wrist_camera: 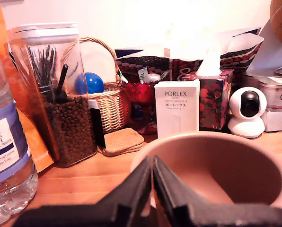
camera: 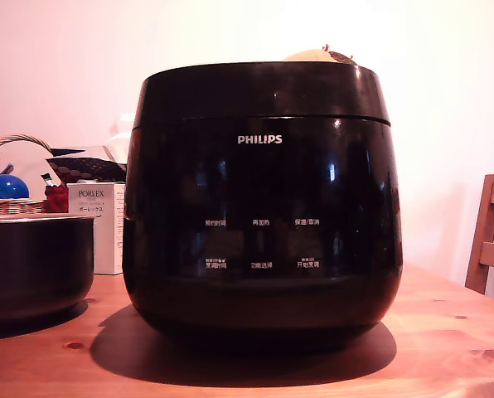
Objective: Open the rice cooker by pressing the large metal button on the top of its lid with medium force
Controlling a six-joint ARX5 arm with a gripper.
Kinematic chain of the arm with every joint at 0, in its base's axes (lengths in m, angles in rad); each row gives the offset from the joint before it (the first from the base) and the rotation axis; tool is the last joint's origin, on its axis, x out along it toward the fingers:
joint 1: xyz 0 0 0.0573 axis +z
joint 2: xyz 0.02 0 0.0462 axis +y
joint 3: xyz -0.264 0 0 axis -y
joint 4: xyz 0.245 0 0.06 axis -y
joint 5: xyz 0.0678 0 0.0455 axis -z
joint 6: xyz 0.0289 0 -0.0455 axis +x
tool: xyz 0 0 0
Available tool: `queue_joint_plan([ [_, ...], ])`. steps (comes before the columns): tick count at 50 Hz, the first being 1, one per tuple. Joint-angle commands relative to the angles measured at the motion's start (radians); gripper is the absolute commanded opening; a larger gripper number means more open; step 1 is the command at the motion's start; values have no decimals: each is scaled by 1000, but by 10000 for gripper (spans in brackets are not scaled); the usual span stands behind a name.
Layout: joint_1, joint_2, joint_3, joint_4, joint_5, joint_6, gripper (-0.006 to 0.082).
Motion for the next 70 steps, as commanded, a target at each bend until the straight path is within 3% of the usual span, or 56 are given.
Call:
queue_joint_plan([
  [1, 101, -11, 3, 95, 141, -165, -22],
  [13, 101, -11, 3, 132, 150, -173, -22],
  [14, 101, -11, 3, 138, 156, -232, -22],
  [17, 101, -11, 3, 150, 177, -239, -22],
  [18, 101, -11, 3, 157, 191, -341, -22],
  [19, 101, -11, 3, 164, 200, -341, -22],
  [24, 101, -11, 16, 185, 313, -489, -22],
  [27, 101, -11, 30, 189, 383, -502, -22],
  [28, 101, -11, 35, 188, 407, -580, -22],
  [30, 101, -11, 46, 188, 467, -580, -22],
  [31, 101, -11, 51, 188, 502, -647, -22],
  [34, 98, -11, 65, 187, 592, -661, -22],
  [35, 95, -10, 70, 183, 621, -738, -22],
  [42, 62, -3, 103, 143, 793, -836, -22],
  [56, -50, 93, 142, 137, 1038, -861, -22],
  [70, -122, 304, 218, 169, 1097, -740, -22],
])
